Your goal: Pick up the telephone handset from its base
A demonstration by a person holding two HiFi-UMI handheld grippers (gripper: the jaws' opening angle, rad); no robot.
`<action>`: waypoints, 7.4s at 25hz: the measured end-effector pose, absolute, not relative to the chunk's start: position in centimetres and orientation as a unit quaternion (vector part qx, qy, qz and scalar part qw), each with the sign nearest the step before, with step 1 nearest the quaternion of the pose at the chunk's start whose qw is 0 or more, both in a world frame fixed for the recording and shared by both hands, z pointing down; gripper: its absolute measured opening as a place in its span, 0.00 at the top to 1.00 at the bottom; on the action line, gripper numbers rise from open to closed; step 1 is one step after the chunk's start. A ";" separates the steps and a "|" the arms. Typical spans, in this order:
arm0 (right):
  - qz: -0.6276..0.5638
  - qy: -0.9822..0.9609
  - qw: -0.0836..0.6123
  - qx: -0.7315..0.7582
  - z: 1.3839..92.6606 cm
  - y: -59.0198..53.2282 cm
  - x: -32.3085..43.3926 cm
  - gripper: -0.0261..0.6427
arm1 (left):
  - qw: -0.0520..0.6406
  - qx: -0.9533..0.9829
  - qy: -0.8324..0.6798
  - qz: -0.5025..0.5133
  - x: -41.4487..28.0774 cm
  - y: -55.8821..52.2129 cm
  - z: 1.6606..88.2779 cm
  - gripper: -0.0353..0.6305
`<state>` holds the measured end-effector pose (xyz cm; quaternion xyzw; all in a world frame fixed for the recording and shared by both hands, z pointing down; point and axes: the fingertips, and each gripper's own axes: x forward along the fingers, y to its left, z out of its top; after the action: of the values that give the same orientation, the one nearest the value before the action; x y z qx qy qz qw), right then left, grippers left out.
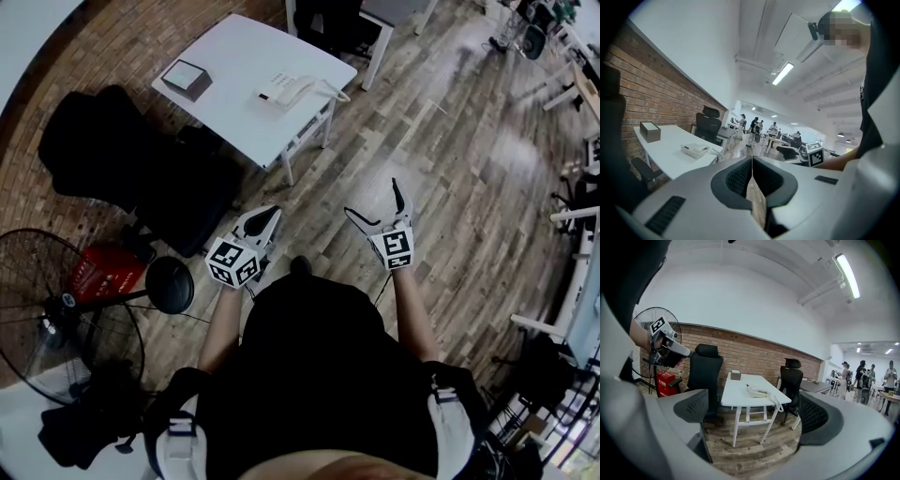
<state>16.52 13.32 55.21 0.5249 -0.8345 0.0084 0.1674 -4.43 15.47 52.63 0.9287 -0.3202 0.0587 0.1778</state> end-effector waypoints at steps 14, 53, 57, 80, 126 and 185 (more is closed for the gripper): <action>0.031 -0.826 0.187 0.530 58.1 10.9 14.8 0.10 | 0.183 0.932 -0.302 0.075 -6.0 11.8 54.0 0.92; 0.007 -0.888 0.225 0.401 58.4 -9.4 20.8 0.11 | 0.188 0.870 -0.454 0.035 -0.8 -1.9 51.7 0.92; 0.004 -0.894 0.226 0.386 58.8 -10.0 20.1 0.11 | 0.192 0.864 -0.465 0.038 -1.1 -1.7 52.0 0.92; 0.004 -0.864 0.294 0.408 60.6 -18.8 17.0 0.13 | 0.201 0.881 -0.426 0.035 -6.5 -13.2 52.7 0.92; -0.175 -0.798 0.576 0.034 72.7 -34.4 6.4 0.39 | 0.201 0.902 -0.380 0.043 -17.6 -26.6 54.8 0.92; -0.254 -0.707 0.615 -0.239 76.6 -34.9 4.0 0.65 | 0.213 0.854 -0.471 0.053 -20.1 -27.6 55.6 0.92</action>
<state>3.99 -34.89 76.62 -0.2392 -0.7069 -0.2538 0.6153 -20.15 -27.62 55.58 0.8542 -0.4711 0.0527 0.2135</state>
